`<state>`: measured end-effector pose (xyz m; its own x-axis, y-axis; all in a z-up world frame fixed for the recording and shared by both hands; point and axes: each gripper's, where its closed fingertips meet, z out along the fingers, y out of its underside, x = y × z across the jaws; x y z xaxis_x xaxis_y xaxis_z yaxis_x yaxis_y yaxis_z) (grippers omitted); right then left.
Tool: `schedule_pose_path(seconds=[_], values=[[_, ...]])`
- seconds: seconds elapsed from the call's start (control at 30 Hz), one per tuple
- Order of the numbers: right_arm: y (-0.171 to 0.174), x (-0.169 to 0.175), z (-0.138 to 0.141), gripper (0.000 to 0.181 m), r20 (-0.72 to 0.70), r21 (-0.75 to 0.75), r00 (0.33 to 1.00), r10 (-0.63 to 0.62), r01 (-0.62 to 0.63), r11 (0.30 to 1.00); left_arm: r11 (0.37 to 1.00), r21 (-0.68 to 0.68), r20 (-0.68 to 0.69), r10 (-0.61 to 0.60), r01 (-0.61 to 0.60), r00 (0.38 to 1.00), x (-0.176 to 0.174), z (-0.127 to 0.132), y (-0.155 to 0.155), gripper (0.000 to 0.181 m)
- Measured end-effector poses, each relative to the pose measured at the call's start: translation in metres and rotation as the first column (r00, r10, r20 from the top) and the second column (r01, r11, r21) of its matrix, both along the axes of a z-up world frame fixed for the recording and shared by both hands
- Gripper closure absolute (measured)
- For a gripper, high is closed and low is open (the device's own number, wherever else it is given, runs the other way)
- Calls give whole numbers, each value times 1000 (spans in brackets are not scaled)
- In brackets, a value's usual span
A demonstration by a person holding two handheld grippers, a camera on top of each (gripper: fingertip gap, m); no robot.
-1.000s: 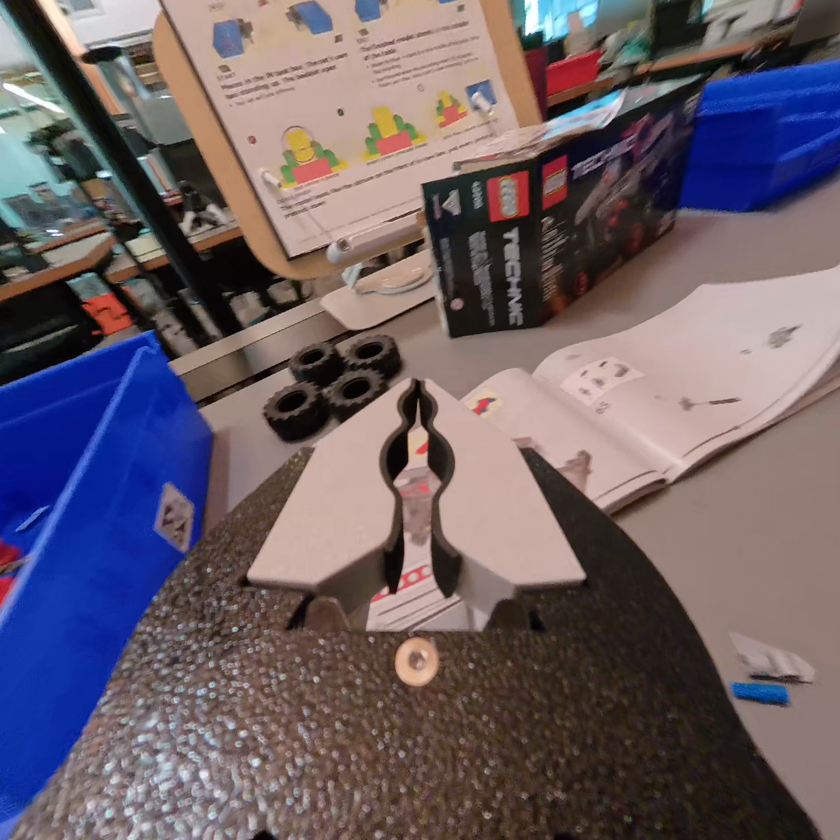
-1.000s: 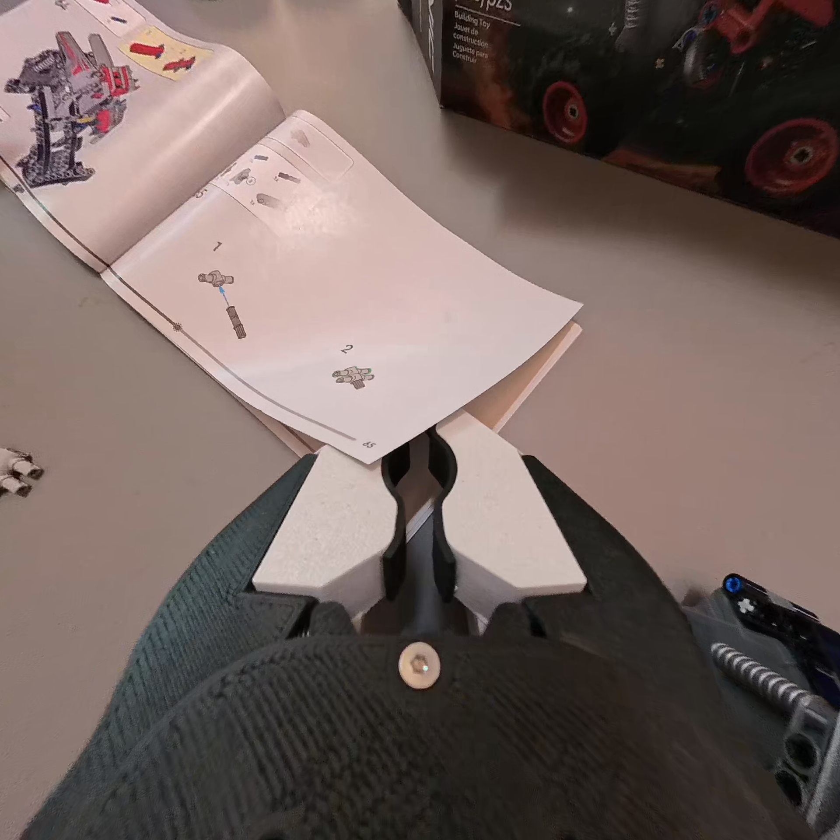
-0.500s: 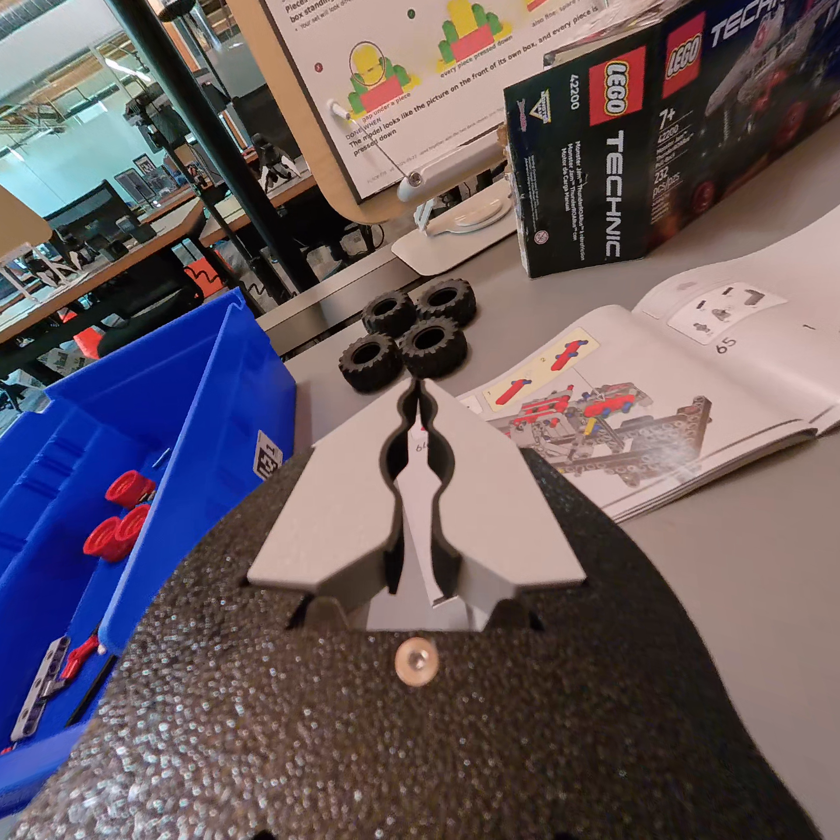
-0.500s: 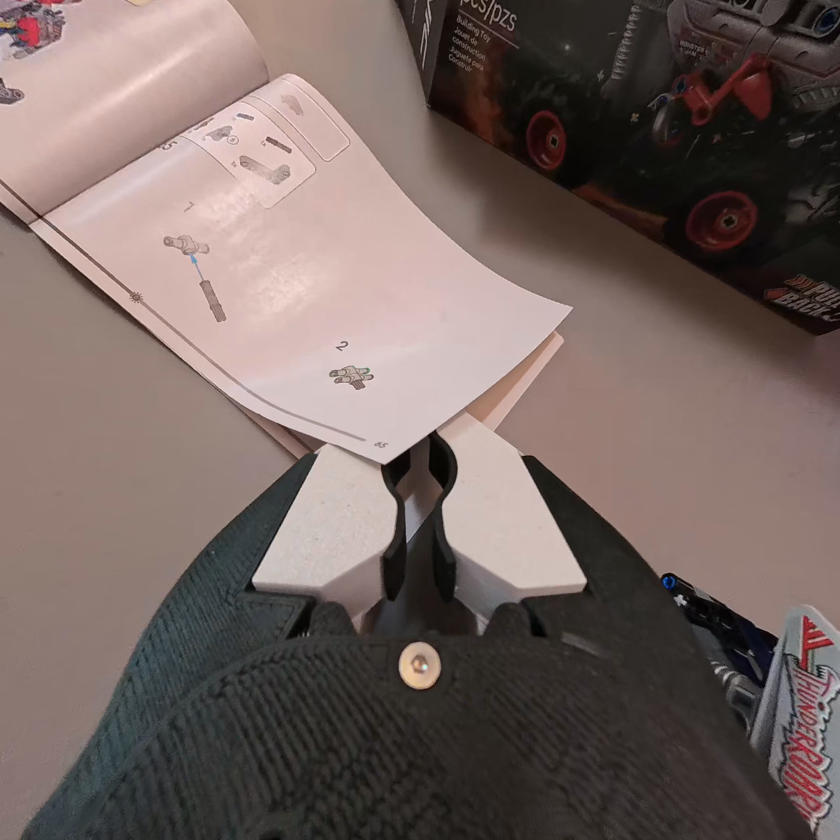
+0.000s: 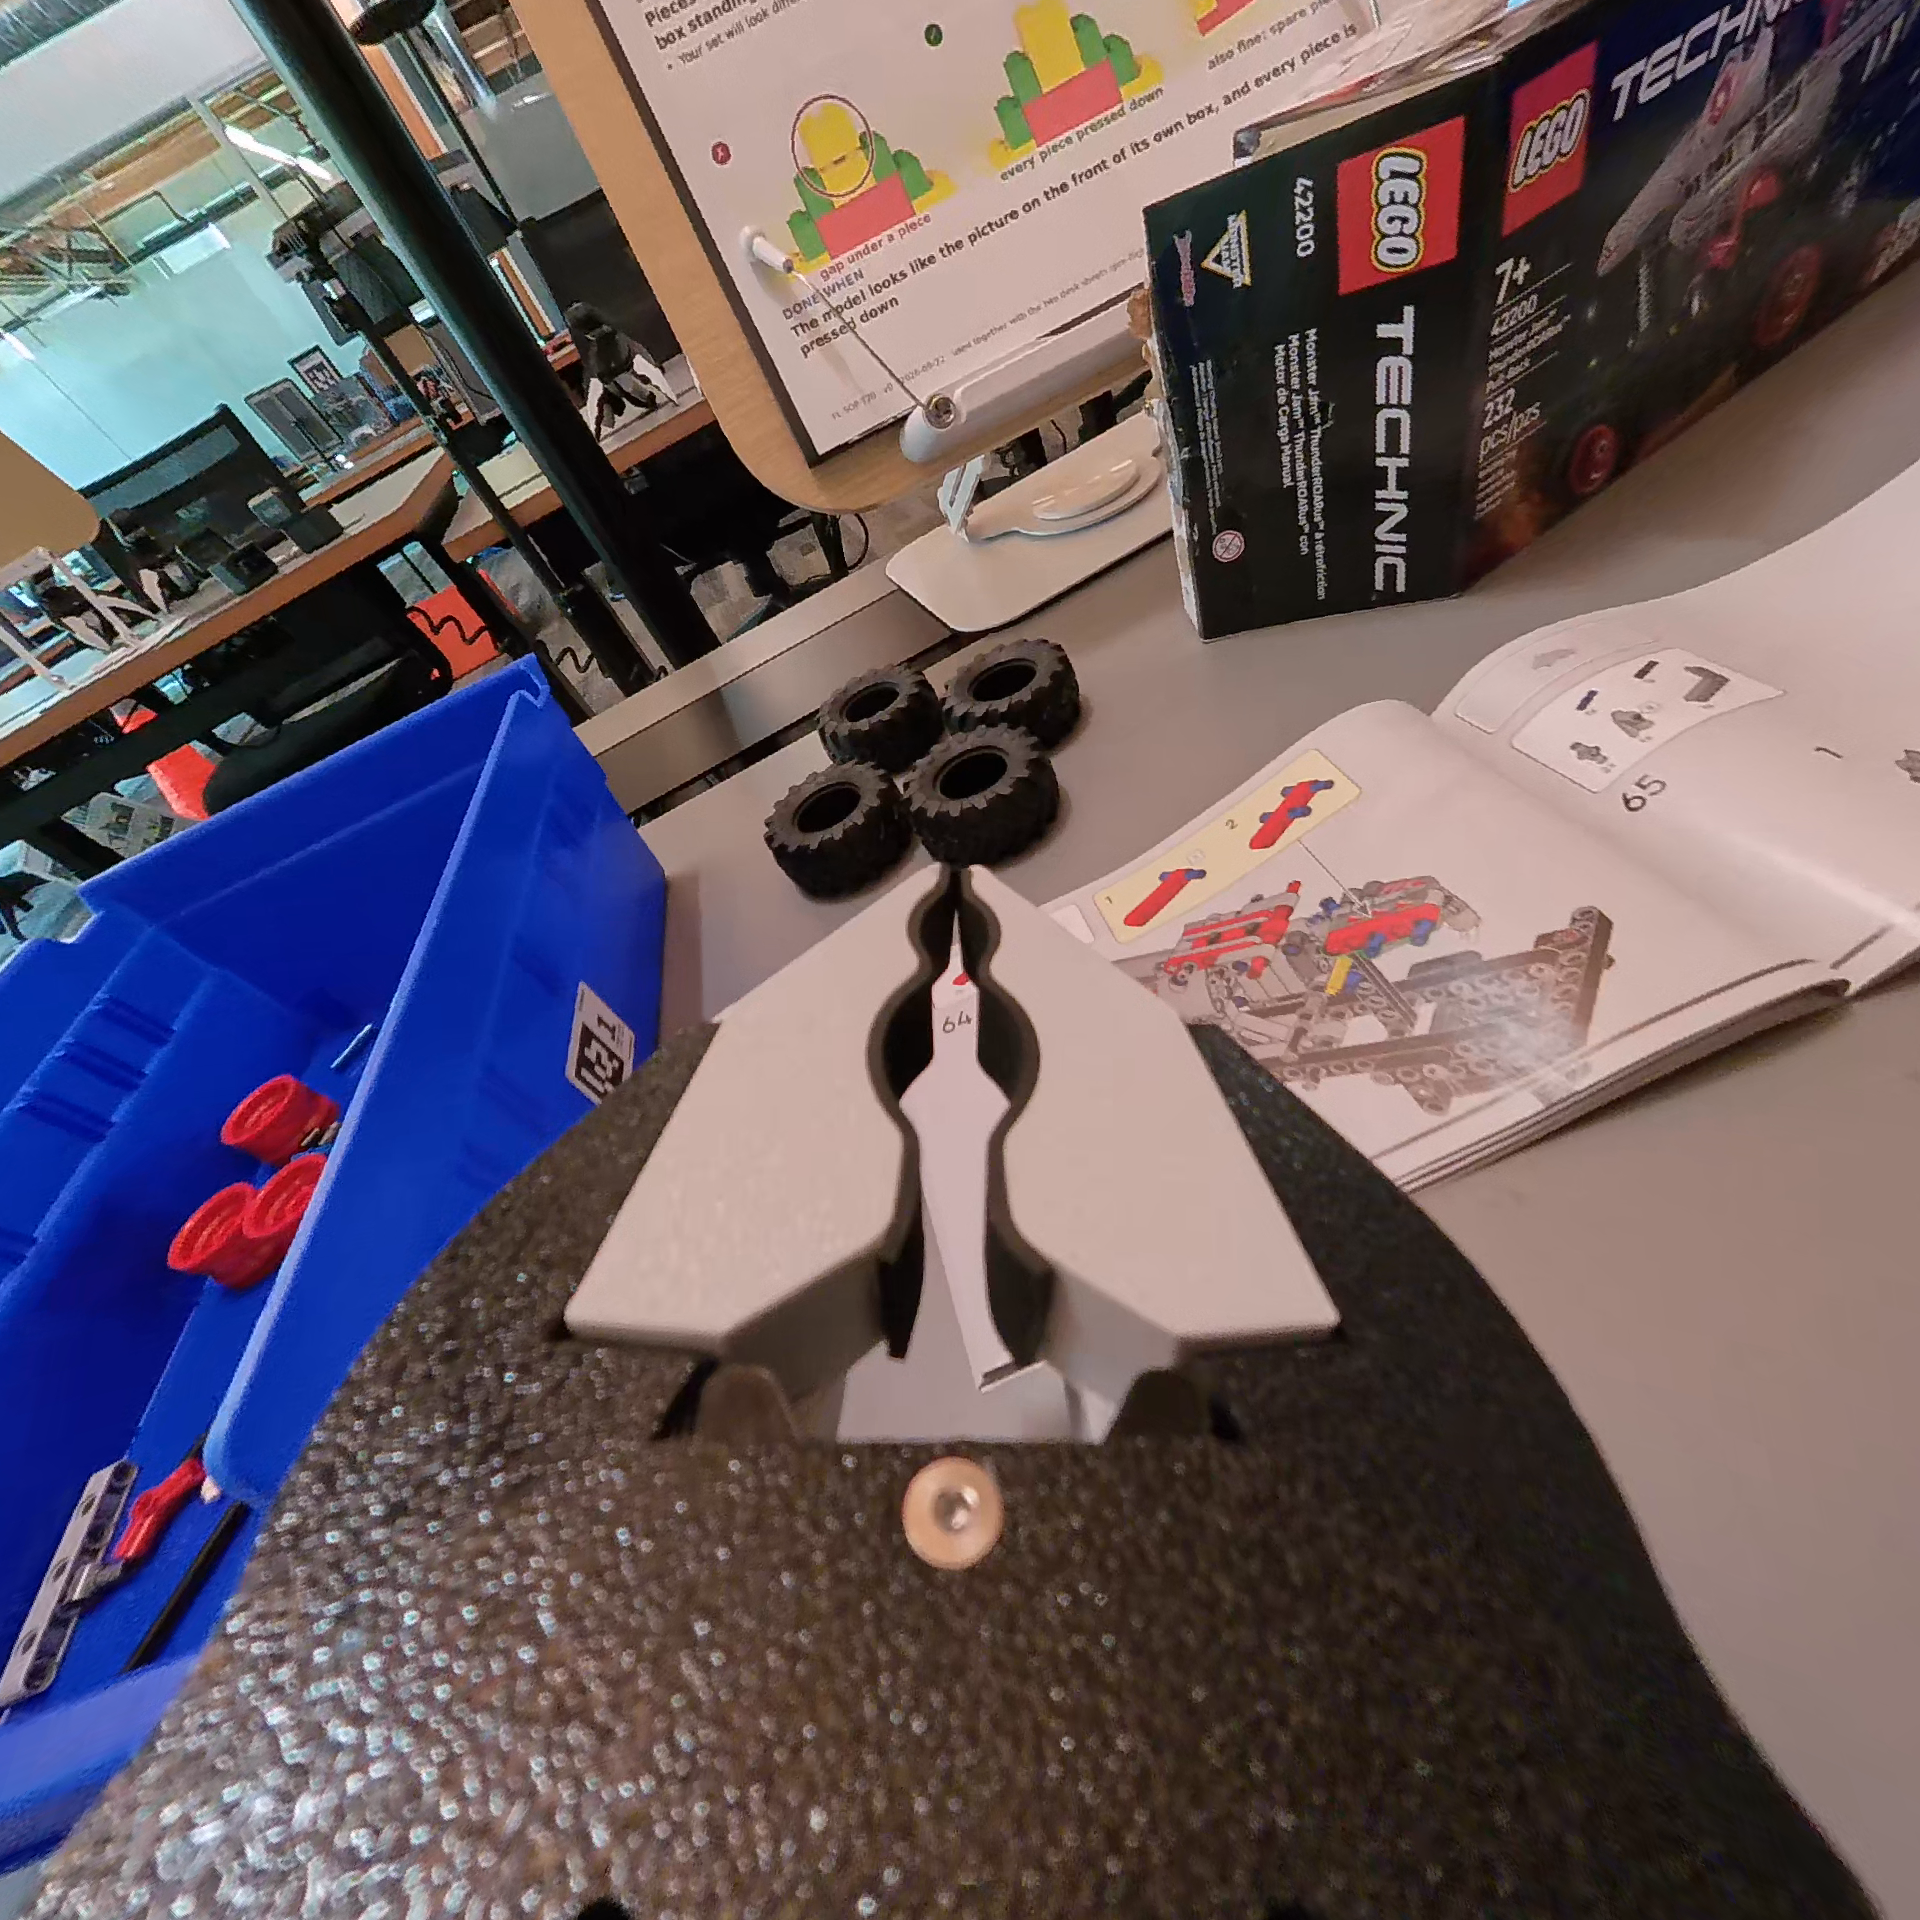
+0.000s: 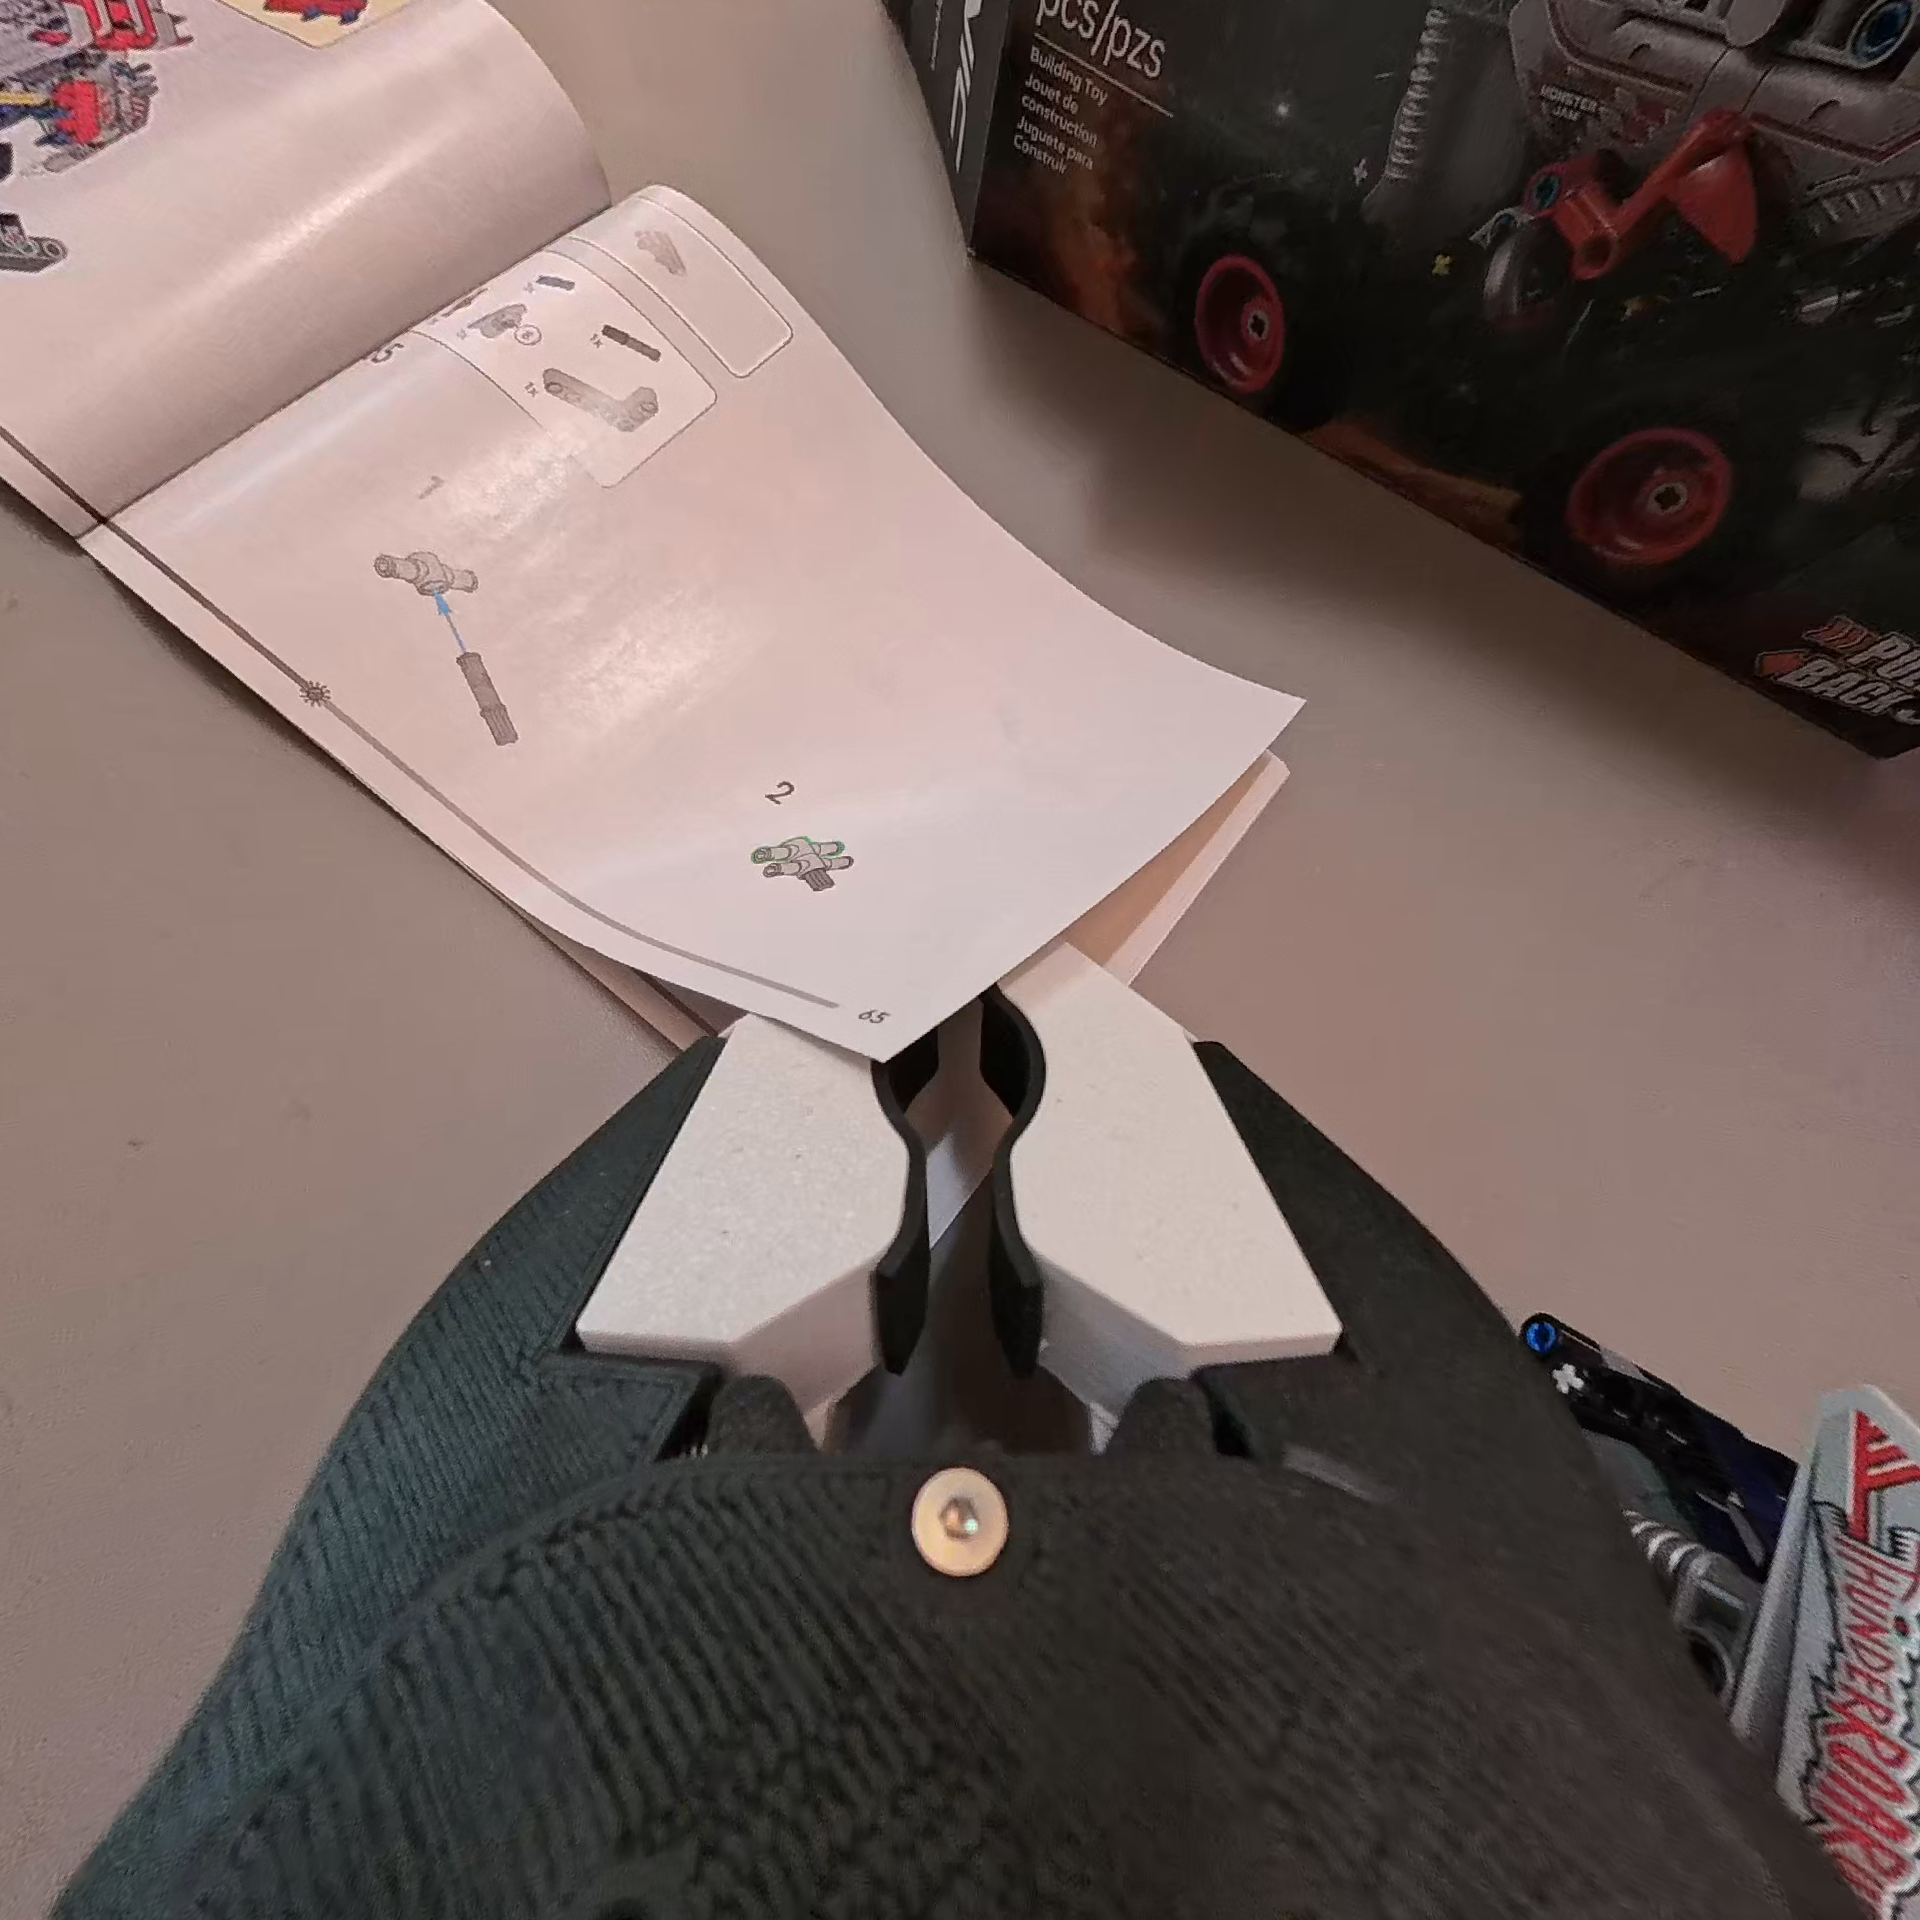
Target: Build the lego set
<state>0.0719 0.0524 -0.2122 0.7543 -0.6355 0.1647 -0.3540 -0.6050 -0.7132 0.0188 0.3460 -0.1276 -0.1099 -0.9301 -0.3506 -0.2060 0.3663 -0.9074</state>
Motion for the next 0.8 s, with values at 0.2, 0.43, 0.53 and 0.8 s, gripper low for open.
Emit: schedule_pose_path(seconds=[0.2, 0.43, 0.53, 0.8], values=[[0, 0, 0, 181, 1, 1, 1000, 0, 0, 1000, 1000, -1, 0, -4, 4, 1000, 0, 0, -1, 181], [0, 0, 0, 181, 9, -11, 1000, 6, -6, 1000, 1000, -1, 0, -6, 6, 1000, 0, 0, -2, 181], [0, 0, 0, 181, 14, -18, 1000, 10, -9, 1000, 1000, -2, 0, -7, 7, 1000, 0, 0, -2, 181], [0, 0, 0, 181, 27, -31, 999, 20, -19, 999, 1000, -3, -6, -10, 10, 1000, 0, -1, -2, 181]])
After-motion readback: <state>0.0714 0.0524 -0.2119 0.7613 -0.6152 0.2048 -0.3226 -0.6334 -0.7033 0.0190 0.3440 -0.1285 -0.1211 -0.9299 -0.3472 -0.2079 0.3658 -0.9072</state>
